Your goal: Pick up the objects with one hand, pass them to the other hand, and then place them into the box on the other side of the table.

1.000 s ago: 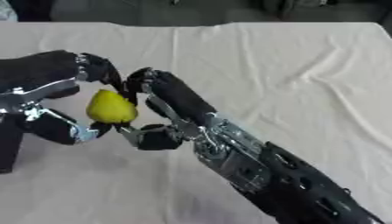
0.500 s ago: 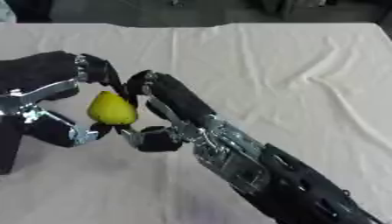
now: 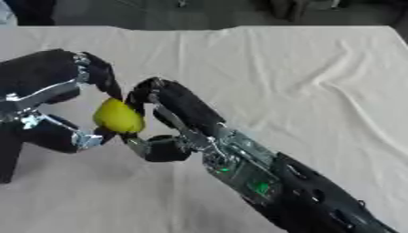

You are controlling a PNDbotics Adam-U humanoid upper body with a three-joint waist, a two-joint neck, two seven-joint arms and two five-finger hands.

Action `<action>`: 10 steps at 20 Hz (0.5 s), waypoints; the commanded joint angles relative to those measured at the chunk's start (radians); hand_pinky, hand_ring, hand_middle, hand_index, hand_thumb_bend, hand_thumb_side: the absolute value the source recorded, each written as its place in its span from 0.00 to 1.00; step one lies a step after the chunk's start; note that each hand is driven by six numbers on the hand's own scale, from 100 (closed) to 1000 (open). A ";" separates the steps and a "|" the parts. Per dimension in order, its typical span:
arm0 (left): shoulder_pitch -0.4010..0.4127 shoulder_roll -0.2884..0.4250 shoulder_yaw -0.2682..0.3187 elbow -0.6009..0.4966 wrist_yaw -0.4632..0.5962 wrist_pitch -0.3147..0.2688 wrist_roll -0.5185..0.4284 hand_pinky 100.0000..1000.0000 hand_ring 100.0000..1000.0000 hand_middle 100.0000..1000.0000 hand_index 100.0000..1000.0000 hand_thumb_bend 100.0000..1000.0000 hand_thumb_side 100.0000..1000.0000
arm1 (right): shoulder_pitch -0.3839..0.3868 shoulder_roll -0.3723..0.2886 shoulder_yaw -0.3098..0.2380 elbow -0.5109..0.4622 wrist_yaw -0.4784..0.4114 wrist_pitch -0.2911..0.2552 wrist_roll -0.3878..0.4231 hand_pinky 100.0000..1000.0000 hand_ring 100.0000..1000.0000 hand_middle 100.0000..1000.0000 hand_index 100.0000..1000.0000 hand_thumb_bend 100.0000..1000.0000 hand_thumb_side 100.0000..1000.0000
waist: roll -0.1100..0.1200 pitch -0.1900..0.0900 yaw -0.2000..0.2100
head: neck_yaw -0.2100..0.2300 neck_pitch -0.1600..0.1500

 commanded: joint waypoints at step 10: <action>-0.014 0.016 0.022 -0.017 0.071 0.022 0.060 0.59 0.50 0.37 0.39 0.09 0.00 | -0.004 -0.018 -0.001 -0.022 -0.011 0.005 0.001 0.79 0.66 0.34 0.49 0.00 0.00 | 0.002 -0.019 0.000 | 0.000 -0.006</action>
